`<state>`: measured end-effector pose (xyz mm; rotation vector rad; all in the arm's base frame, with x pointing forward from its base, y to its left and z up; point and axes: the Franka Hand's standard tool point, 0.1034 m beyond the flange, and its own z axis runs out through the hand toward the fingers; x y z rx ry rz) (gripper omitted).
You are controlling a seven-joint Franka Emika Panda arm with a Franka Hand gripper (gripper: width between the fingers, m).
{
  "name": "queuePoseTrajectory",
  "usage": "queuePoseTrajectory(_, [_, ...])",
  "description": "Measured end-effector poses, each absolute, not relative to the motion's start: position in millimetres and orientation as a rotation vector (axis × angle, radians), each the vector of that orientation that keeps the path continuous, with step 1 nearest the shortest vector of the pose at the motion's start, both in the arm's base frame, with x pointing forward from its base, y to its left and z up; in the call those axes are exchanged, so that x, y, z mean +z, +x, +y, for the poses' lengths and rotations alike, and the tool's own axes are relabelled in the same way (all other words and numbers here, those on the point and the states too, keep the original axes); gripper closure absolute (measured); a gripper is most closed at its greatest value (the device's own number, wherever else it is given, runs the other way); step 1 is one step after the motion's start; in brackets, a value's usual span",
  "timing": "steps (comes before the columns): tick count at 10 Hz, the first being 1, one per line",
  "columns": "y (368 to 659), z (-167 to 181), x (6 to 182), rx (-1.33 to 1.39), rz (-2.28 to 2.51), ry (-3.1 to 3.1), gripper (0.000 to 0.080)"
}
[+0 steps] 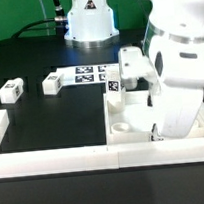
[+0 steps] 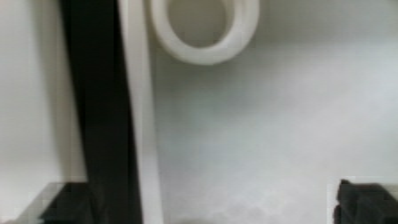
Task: Assemble square table
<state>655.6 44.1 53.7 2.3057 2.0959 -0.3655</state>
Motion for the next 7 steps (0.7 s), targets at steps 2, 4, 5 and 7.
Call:
queuePoseTrajectory(2, [652, 34, 72.2, -0.323, 2.059, 2.321, 0.015])
queuePoseTrajectory(4, [631, 27, 86.0, -0.27, 1.971, 2.373, 0.015])
queuePoseTrajectory(5, [622, 23, 89.4, -0.265, 1.964, 2.378, 0.015])
queuePoseTrajectory(7, [611, 18, 88.8, -0.273, 1.912, 2.42, 0.015])
